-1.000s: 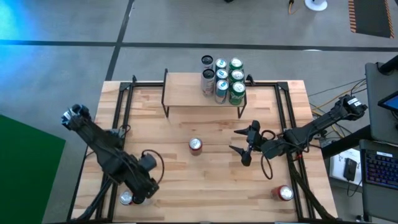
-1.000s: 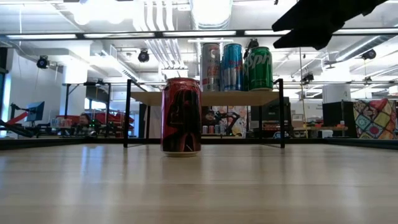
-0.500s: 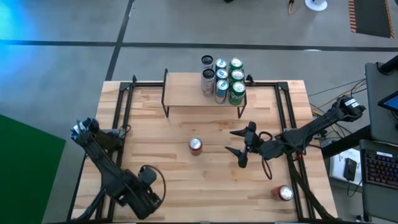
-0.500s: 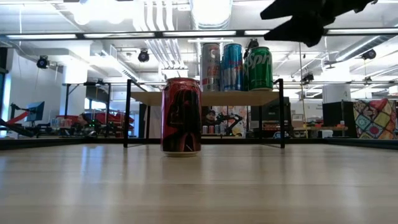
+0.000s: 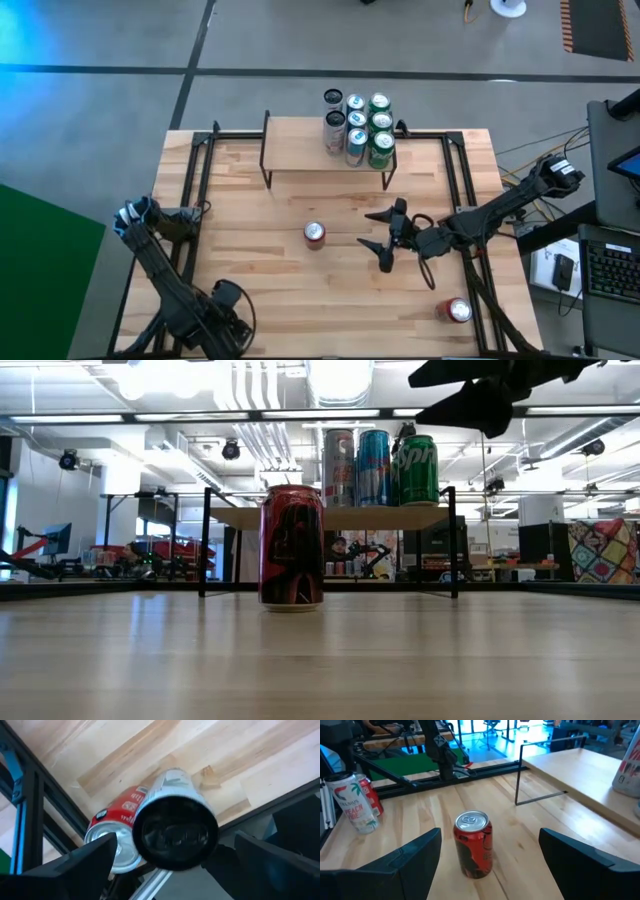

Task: Place canned beverage on shelf
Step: Put the white pink soda can on the shelf aligned with the other white pink soda cans

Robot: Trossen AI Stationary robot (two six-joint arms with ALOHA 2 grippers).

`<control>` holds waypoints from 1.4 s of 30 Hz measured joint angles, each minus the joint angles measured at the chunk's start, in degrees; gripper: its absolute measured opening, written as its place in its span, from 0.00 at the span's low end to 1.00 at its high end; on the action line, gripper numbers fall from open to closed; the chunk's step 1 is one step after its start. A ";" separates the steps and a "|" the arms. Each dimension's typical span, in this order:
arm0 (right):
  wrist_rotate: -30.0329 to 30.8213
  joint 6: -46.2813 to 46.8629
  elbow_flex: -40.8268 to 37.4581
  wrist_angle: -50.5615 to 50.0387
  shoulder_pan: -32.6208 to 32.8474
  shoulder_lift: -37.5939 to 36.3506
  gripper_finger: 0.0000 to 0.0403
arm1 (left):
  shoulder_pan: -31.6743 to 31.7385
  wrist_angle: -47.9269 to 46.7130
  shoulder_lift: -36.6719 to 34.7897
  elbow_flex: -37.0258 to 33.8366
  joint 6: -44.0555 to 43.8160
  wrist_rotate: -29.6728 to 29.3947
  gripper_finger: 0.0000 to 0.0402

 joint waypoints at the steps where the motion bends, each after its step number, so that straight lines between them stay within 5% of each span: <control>1: 0.00 0.30 0.00 -0.02 0.00 0.09 0.81 | 0.20 0.65 0.02 -0.59 0.46 -0.02 0.96; 10: -0.48 2.58 -0.02 -1.59 0.13 0.11 0.81 | 0.60 2.40 0.01 -3.55 2.90 0.28 0.86; 20: -0.46 2.48 -0.02 -1.35 0.13 0.39 0.81 | 1.75 4.77 -0.02 -4.92 10.10 -2.06 0.62; 30: -0.83 -1.05 -0.02 0.49 -0.45 2.27 0.81 | 4.25 5.53 -0.02 -4.88 36.57 -14.32 0.64; 34: -9.00 -3.57 -0.04 7.70 -2.90 6.80 0.81 | 5.19 7.47 0.00 -3.34 49.66 -19.34 0.62; 39: -37.77 -6.25 -0.04 26.28 -6.46 14.37 0.81 | 5.80 9.96 0.03 -0.09 63.85 -22.06 0.62; 42: -41.98 -6.75 0.95 31.80 -6.40 18.17 0.81 | 5.93 10.16 0.04 2.27 70.60 -24.70 0.63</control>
